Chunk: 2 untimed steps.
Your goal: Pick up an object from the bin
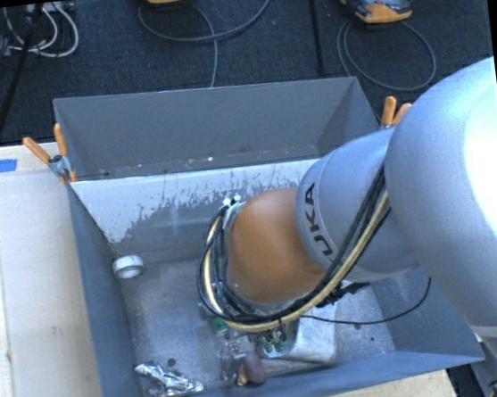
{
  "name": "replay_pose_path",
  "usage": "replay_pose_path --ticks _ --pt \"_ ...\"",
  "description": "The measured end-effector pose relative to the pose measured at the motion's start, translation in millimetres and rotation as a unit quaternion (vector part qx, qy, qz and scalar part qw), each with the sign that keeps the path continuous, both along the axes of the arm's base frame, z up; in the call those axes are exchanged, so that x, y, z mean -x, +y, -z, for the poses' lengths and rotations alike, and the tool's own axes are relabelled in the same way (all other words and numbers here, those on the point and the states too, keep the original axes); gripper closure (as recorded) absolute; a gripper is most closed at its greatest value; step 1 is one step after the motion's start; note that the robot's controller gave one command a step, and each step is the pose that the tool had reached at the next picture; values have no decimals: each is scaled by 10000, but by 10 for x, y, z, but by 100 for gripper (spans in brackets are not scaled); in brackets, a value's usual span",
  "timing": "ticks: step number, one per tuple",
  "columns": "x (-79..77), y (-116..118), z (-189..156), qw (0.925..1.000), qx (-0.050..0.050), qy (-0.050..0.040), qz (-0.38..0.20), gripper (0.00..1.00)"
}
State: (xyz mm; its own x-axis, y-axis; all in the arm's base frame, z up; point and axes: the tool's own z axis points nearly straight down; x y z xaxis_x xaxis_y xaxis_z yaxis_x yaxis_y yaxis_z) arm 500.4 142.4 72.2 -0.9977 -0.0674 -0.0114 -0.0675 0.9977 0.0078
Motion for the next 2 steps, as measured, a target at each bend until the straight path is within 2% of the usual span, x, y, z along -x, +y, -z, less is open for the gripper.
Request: replay_pose_path --ticks 1,2 --pt "222 -567 -200 9976 55 61 -689 0" --pt "17 -882 -67 9987 -15 -7 -512 0"
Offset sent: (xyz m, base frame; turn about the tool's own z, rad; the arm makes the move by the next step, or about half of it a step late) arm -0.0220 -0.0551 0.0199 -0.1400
